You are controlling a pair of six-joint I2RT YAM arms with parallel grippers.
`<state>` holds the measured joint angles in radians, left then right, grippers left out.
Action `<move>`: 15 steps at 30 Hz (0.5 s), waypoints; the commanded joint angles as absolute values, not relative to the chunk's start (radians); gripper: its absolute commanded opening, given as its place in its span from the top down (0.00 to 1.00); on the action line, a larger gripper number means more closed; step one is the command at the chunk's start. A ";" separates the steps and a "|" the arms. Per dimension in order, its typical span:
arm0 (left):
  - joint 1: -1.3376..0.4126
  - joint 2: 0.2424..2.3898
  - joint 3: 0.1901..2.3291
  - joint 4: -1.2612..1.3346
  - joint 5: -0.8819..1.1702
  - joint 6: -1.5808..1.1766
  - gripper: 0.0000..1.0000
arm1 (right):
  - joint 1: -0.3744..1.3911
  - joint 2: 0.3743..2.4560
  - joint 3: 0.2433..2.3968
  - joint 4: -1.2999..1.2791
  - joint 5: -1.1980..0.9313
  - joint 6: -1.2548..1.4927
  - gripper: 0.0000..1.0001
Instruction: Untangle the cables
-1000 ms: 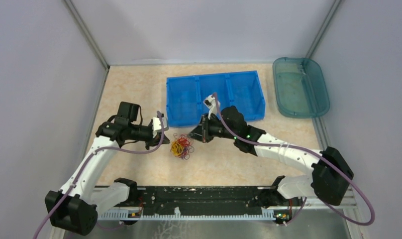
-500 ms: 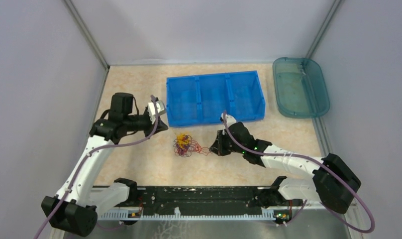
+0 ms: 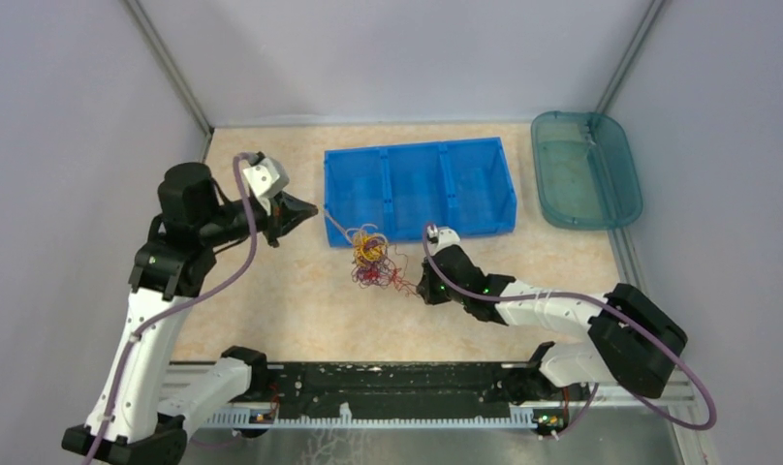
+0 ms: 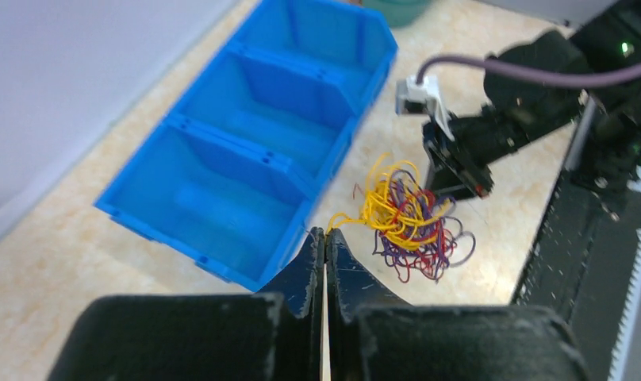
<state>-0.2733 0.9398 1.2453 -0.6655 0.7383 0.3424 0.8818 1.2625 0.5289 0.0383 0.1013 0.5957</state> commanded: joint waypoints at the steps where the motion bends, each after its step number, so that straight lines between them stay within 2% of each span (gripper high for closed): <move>1: -0.276 0.857 1.257 -0.484 0.601 0.242 1.00 | 0.897 1.282 0.479 0.054 0.200 0.602 1.00; 5: -0.276 0.836 1.218 -0.495 0.622 0.237 0.99 | 0.897 1.239 0.464 0.039 0.223 0.605 0.98; 7: -0.277 0.848 1.191 -0.576 0.714 0.270 0.97 | 0.897 1.194 0.483 0.010 0.227 0.598 0.78; 9: -0.277 0.851 1.146 -0.606 0.736 0.267 0.97 | 0.897 1.130 0.514 -0.011 0.225 0.580 0.60; 11: -0.276 0.846 1.112 -0.611 0.749 0.285 0.97 | 0.897 1.065 0.548 -0.020 0.218 0.562 0.38; 13: -0.276 0.845 1.104 -0.616 0.775 0.300 0.97 | 0.898 1.016 0.586 -0.005 0.180 0.531 0.26; 15: -0.277 0.856 1.112 -0.634 0.822 0.305 0.97 | 0.897 0.994 0.632 0.017 0.132 0.499 0.21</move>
<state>-0.2733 0.8551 1.1069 -0.6029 0.7269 0.2867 0.8883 1.0710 0.5030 -0.0490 0.1864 0.5678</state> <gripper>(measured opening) 0.031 0.746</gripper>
